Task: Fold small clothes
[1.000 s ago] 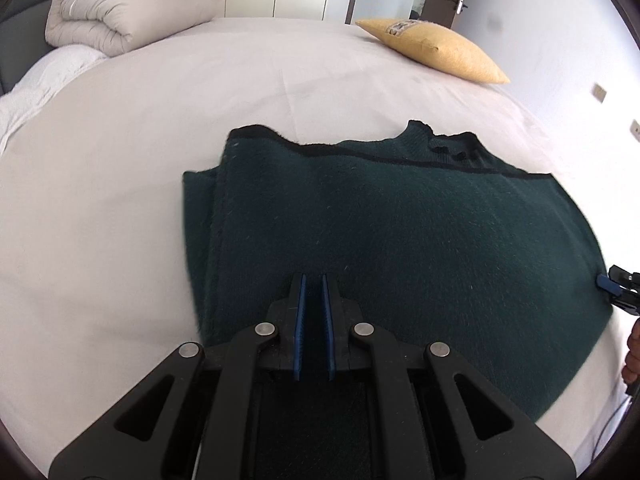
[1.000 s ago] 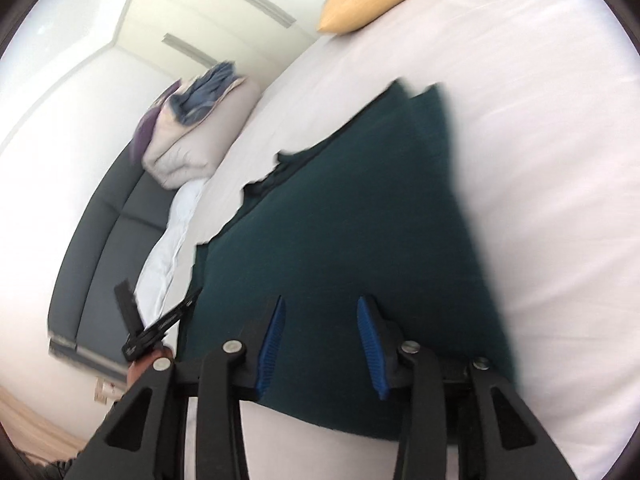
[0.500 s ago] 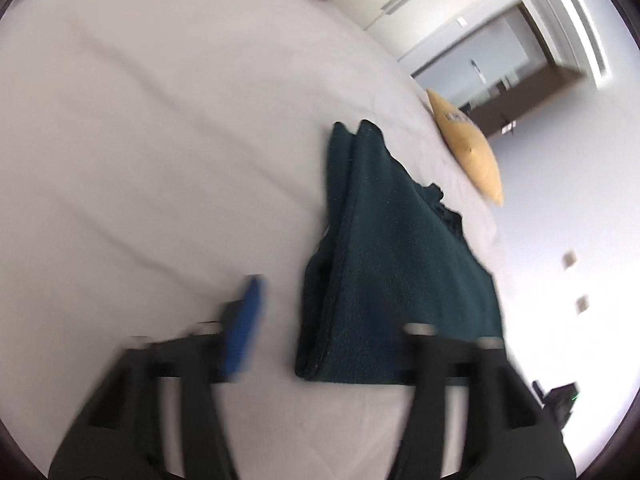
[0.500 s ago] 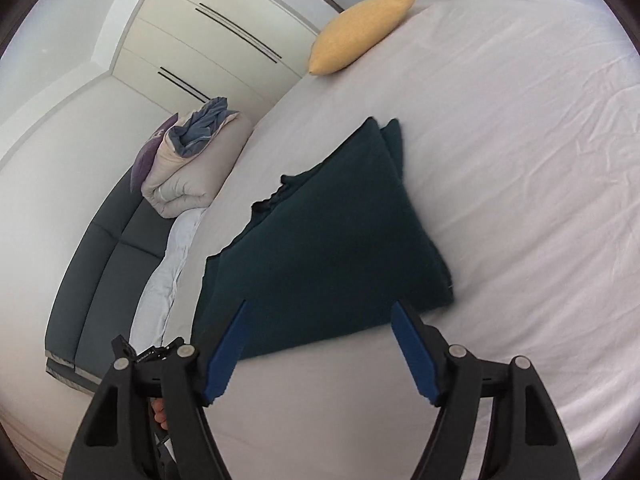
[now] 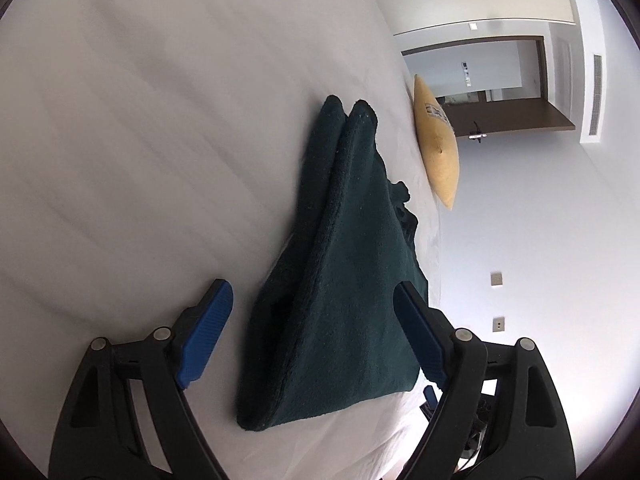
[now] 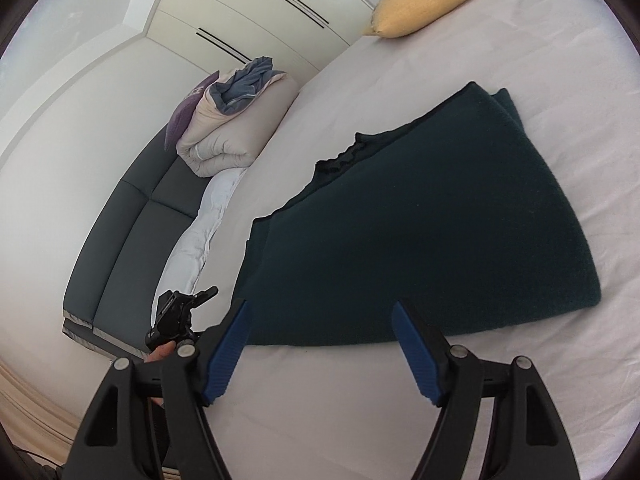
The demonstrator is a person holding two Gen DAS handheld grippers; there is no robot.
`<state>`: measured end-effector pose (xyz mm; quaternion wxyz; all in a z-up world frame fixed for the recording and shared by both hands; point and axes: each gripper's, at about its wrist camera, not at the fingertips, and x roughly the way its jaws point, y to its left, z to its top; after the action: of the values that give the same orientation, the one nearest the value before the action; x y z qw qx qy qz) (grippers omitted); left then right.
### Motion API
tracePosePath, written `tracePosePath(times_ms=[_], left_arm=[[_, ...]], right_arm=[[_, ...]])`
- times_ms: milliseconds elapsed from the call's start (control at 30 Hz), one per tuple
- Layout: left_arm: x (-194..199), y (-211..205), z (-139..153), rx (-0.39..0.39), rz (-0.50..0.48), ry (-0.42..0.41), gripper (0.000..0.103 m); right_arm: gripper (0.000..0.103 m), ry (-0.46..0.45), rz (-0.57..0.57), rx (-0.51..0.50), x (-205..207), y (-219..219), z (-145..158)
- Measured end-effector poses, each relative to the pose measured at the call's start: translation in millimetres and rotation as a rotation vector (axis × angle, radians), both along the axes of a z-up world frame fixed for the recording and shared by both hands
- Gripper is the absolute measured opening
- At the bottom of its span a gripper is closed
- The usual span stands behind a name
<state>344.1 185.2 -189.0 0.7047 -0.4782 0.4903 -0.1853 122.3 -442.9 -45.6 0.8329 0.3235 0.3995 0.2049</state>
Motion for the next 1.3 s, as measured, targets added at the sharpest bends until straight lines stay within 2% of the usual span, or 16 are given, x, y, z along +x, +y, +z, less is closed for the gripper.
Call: tracePosePath(times_ms=[233,300,400,467,567,633,667,767,833,1033,1200,1300], left_arm=[[24.9,-18.7,-1.3,-0.053,-0.133,-0.001,0.081],[29.2,-22.6,-1.6,-0.057,-0.158,-0.004,0.077],[29.9,-27.7,-5.6,-0.083,-0.169,-0.004,0.056],[27.7,-32.9,-9.8,-0.107,-0.168,0.002,0.038],[23.3,-36.2,-13.4,-0.115,-0.163,-0.004,0.030],[21.4,-36.1,-12.3,-0.111,-0.153,-0.012,0.020],[20.4,-35.6,-10.1,-0.106,-0.147,-0.018,0.018],[17.1,-38.3,3.1,-0.062,-0.143,-0.052,0.016],[19.9,-50.8,13.8,-0.042,-0.140,-0.069,0.016],[22.1,-85.9,60.3,0.078,-0.177,-0.140,0.015],[26.9,-137.6,93.8,0.185,-0.245,-0.195,0.015],[31.5,-184.9,104.5,0.265,-0.301,-0.217,0.015]], right_arm=[[0.075,0.012,0.106,-0.026,50.9,47.8,4.8],[0.075,0.008,0.140,-0.034,65.1,64.3,6.6],[0.074,0.021,0.172,-0.040,85.2,84.5,3.6],[0.072,0.037,0.183,-0.048,97.1,94.6,-1.1],[0.069,0.074,0.194,-0.064,116.2,106.9,-11.4],[0.066,0.097,0.204,-0.078,125.5,112.7,-18.1],[0.066,0.112,0.210,-0.088,130.3,115.5,-22.2],[0.065,0.182,0.219,-0.114,141.8,119.7,-38.4],[0.065,0.215,0.207,-0.091,144.6,116.0,-48.3],[0.067,0.216,0.199,0.018,138.8,98.2,-53.6],[0.075,0.230,0.227,0.115,144.7,77.5,-47.2],[0.080,0.227,0.244,0.215,162.1,65.5,-43.4]])
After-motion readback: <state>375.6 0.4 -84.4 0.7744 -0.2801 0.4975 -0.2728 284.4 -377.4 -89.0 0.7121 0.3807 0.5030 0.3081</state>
